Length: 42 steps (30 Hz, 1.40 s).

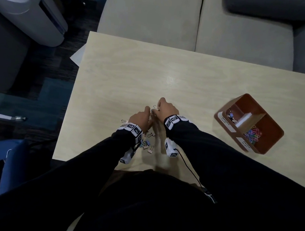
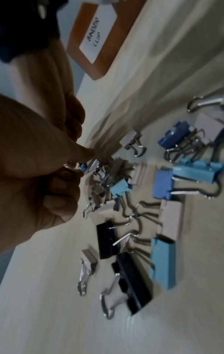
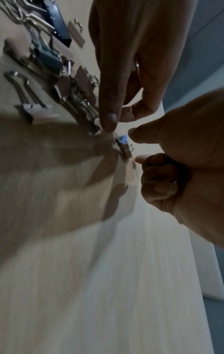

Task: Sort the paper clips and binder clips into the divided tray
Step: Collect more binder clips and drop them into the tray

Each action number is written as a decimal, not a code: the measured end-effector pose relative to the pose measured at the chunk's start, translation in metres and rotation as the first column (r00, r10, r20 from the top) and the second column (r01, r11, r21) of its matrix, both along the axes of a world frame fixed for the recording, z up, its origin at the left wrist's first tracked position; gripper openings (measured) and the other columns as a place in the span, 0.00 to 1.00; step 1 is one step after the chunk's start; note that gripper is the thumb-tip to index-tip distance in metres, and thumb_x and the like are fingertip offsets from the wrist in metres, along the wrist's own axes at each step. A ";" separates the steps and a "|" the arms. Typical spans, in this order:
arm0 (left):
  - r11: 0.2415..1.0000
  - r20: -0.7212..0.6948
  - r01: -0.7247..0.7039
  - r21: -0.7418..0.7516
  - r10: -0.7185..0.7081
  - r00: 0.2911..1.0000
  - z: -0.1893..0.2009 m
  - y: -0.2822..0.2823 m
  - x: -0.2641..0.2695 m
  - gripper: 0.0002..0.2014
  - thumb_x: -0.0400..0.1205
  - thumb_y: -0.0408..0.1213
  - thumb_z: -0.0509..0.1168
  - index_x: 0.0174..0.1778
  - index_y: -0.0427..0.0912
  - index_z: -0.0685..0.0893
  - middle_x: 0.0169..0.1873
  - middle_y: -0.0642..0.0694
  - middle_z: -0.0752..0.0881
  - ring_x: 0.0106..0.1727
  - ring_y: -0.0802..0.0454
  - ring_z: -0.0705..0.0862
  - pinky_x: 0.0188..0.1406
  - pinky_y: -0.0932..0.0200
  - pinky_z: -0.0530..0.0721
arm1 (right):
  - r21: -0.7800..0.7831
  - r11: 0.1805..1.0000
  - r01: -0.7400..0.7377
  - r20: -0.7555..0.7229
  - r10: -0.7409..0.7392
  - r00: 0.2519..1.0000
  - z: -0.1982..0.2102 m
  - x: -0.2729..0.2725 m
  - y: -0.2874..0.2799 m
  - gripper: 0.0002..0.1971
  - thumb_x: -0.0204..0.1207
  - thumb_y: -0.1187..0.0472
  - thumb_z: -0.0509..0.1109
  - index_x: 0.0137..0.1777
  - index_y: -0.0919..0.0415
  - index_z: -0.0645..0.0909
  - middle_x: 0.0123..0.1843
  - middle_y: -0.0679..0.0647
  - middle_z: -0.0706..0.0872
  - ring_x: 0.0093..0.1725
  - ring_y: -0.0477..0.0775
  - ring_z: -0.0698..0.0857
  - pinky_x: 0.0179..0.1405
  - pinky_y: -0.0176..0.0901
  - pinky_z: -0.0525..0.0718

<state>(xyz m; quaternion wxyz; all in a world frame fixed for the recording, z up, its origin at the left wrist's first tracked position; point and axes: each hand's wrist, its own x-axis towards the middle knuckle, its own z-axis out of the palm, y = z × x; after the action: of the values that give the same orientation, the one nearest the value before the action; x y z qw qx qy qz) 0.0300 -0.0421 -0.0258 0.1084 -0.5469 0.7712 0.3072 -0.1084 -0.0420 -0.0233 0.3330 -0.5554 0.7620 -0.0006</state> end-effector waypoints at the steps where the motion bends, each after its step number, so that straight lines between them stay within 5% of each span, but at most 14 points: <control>1: 1.000 0.007 0.013 -0.004 -0.013 1.000 0.000 0.000 0.000 0.15 0.84 0.48 0.56 0.55 0.39 0.67 0.38 0.38 0.86 0.36 0.37 0.85 0.30 0.52 0.76 | 0.012 1.000 -0.008 -0.017 0.008 1.000 -0.001 0.002 -0.002 0.17 0.79 0.47 0.67 0.58 0.59 0.71 0.49 0.59 0.86 0.47 0.65 0.85 0.39 0.48 0.78; 9: 0.998 0.080 0.041 0.046 -0.045 0.996 -0.001 -0.002 -0.002 0.14 0.81 0.43 0.61 0.57 0.37 0.71 0.46 0.37 0.86 0.44 0.36 0.85 0.35 0.53 0.75 | 0.095 0.995 0.012 -0.022 -0.010 1.000 -0.006 -0.002 -0.001 0.20 0.79 0.44 0.68 0.57 0.61 0.75 0.53 0.60 0.85 0.52 0.65 0.85 0.42 0.47 0.76; 16: 0.995 -0.032 -0.079 0.055 0.081 0.996 0.012 -0.005 -0.004 0.12 0.81 0.44 0.61 0.54 0.39 0.72 0.44 0.37 0.86 0.43 0.36 0.84 0.39 0.50 0.80 | 0.029 0.990 0.140 0.149 -0.143 0.978 0.004 -0.028 0.017 0.11 0.78 0.49 0.68 0.51 0.57 0.77 0.50 0.57 0.86 0.50 0.61 0.85 0.50 0.51 0.83; 20: 0.993 -0.176 -0.101 0.063 0.110 0.978 0.023 0.000 -0.019 0.12 0.83 0.43 0.64 0.55 0.38 0.74 0.44 0.37 0.86 0.47 0.37 0.83 0.43 0.49 0.78 | -0.070 0.966 0.249 0.228 -0.227 0.947 0.022 -0.054 0.034 0.11 0.76 0.50 0.69 0.50 0.57 0.79 0.42 0.52 0.83 0.46 0.57 0.83 0.45 0.47 0.79; 26: 0.988 -0.366 -0.094 0.122 0.133 0.921 0.046 0.009 -0.075 0.12 0.79 0.45 0.70 0.50 0.41 0.79 0.44 0.40 0.87 0.47 0.43 0.84 0.46 0.54 0.79 | -0.172 0.902 0.396 0.282 -0.340 0.897 0.054 -0.106 0.059 0.12 0.75 0.50 0.71 0.48 0.58 0.82 0.36 0.46 0.78 0.42 0.51 0.80 0.41 0.40 0.70; 33: 0.996 -0.449 0.064 0.068 -0.027 0.893 0.081 0.014 -0.167 0.14 0.78 0.45 0.72 0.50 0.39 0.82 0.41 0.47 0.81 0.44 0.50 0.79 0.42 0.59 0.73 | -0.226 0.807 0.545 0.251 -0.492 0.833 0.083 -0.181 0.090 0.08 0.75 0.49 0.71 0.43 0.53 0.80 0.36 0.44 0.79 0.45 0.52 0.81 0.47 0.41 0.66; 36: 0.992 -0.450 0.114 0.059 -0.075 0.890 0.090 0.017 -0.207 0.14 0.77 0.45 0.73 0.49 0.40 0.82 0.41 0.47 0.82 0.45 0.49 0.81 0.42 0.59 0.75 | -0.236 0.769 0.594 0.199 -0.560 0.804 0.088 -0.216 0.101 0.09 0.72 0.47 0.70 0.36 0.50 0.78 0.37 0.45 0.84 0.46 0.53 0.86 0.59 0.53 0.79; 38: 0.987 -0.429 0.158 0.029 -0.131 0.894 0.096 0.018 -0.233 0.13 0.77 0.44 0.73 0.49 0.39 0.82 0.44 0.44 0.86 0.49 0.46 0.83 0.45 0.56 0.78 | -0.205 0.764 0.612 0.203 -0.579 0.790 0.091 -0.234 0.107 0.10 0.72 0.49 0.69 0.39 0.55 0.79 0.39 0.50 0.88 0.43 0.56 0.88 0.51 0.55 0.86; 42: 0.969 -0.292 0.247 0.000 -0.236 0.927 0.093 0.019 -0.274 0.13 0.77 0.41 0.71 0.52 0.37 0.82 0.52 0.39 0.86 0.55 0.42 0.83 0.47 0.54 0.79 | -0.145 0.818 0.556 0.115 -0.544 0.831 0.097 -0.254 0.111 0.17 0.78 0.48 0.68 0.31 0.56 0.75 0.37 0.60 0.91 0.42 0.58 0.89 0.44 0.46 0.81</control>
<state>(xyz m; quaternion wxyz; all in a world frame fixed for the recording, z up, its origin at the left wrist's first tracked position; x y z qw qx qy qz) -0.2439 -0.0233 0.0671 0.0409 -0.3948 0.8344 0.3824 -0.3628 0.0686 0.0739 0.2952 -0.3379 0.8750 -0.1815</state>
